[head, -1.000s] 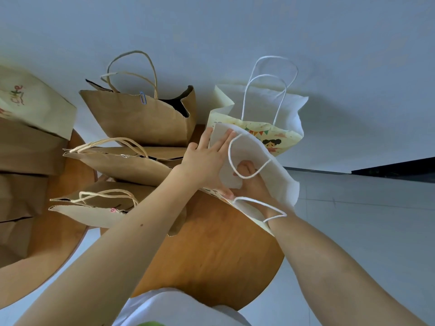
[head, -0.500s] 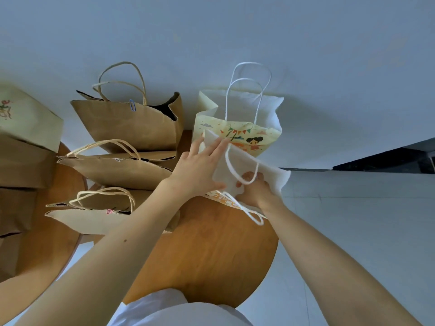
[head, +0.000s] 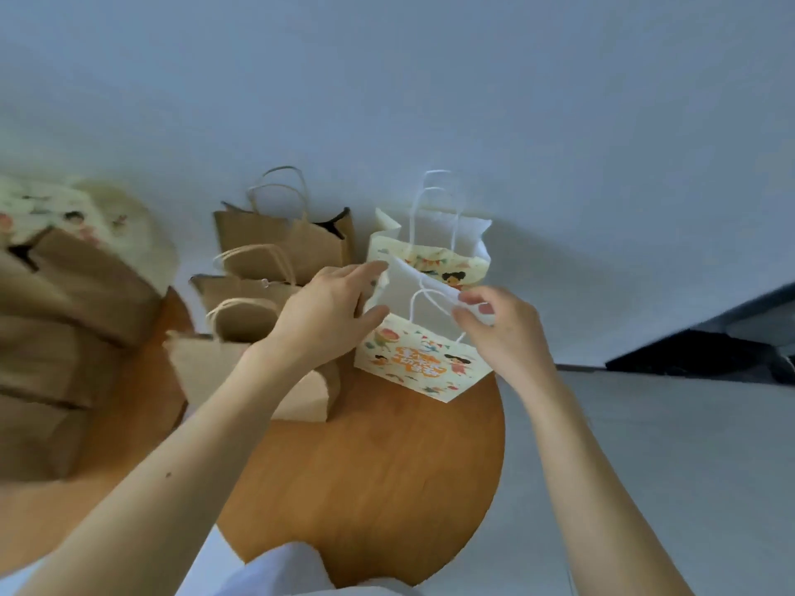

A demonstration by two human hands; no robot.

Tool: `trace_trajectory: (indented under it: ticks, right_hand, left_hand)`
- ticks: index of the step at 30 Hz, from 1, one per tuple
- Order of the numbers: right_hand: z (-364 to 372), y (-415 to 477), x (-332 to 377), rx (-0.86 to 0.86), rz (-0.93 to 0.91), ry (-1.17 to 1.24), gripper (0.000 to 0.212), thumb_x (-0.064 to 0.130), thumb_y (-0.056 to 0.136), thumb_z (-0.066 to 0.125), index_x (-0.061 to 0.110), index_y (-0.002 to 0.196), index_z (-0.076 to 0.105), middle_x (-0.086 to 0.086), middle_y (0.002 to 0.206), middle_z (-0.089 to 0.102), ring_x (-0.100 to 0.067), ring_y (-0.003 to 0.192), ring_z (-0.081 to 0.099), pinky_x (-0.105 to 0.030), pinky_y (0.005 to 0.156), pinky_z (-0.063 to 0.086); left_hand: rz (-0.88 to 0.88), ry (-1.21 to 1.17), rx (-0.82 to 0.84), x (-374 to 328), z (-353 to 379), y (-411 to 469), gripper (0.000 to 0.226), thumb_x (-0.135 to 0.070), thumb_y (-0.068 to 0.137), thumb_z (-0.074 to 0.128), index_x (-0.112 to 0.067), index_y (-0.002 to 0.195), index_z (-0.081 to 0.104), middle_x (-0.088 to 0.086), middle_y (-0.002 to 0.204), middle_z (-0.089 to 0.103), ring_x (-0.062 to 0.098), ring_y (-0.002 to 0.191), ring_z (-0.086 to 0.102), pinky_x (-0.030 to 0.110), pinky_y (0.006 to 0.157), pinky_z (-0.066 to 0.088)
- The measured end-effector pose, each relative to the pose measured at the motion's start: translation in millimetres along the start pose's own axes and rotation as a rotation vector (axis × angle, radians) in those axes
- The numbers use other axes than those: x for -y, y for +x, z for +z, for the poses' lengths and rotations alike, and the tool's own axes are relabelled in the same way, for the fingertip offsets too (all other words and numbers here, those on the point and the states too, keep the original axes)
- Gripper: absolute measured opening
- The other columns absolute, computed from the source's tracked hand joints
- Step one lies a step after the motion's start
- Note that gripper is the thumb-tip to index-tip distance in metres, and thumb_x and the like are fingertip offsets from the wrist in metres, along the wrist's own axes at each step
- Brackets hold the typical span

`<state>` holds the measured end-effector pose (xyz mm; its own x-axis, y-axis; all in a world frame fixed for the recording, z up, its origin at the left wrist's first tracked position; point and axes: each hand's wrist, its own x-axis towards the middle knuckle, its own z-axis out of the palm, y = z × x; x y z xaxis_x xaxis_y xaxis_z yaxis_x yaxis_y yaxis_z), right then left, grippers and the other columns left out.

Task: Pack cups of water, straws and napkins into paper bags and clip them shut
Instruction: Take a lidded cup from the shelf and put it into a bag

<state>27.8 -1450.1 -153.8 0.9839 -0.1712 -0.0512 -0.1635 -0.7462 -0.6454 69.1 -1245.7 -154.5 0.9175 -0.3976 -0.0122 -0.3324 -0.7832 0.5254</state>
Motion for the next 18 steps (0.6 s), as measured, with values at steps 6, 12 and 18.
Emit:
trace_trajectory:
  ticks: [6, 12, 18]
  right_hand:
    - [53.2, -25.4, 82.7, 0.232, -0.350, 0.094, 0.016, 0.025, 0.088, 0.060, 0.024, 0.103, 0.064, 0.017, 0.097, 0.057, -0.007, 0.100, 0.053, -0.025, 0.086, 0.045]
    - [141.9, -90.3, 206.3, 0.538, -0.748, 0.022, 0.020, 0.027, 0.089, 0.059, 0.022, 0.107, 0.064, 0.013, 0.101, 0.056, -0.003, 0.093, 0.051, -0.001, 0.072, 0.035]
    - [261.2, -190.6, 345.4, 0.693, -1.036, 0.011, 0.019, 0.021, 0.087, 0.062, 0.016, 0.105, 0.066, 0.003, 0.104, 0.060, -0.012, 0.098, 0.054, -0.010, 0.078, 0.035]
  left_hand:
    - [-0.234, 0.018, -0.226, 38.8, -39.9, -106.8, 0.045, -0.033, 0.089, 0.056, -0.028, 0.133, 0.047, -0.004, 0.126, 0.056, 0.018, 0.117, 0.048, 0.035, 0.088, 0.044]
    - [-0.538, 0.059, -0.431, 109.2, -90.2, -248.5, 0.044, -0.035, 0.090, 0.055, -0.028, 0.132, 0.047, -0.006, 0.128, 0.056, 0.019, 0.112, 0.052, 0.038, 0.093, 0.045]
    - [-0.792, 0.002, -0.653, 194.7, -146.7, -421.9, 0.041, -0.026, 0.087, 0.061, -0.025, 0.127, 0.054, 0.000, 0.115, 0.062, 0.024, 0.104, 0.057, 0.035, 0.090, 0.044]
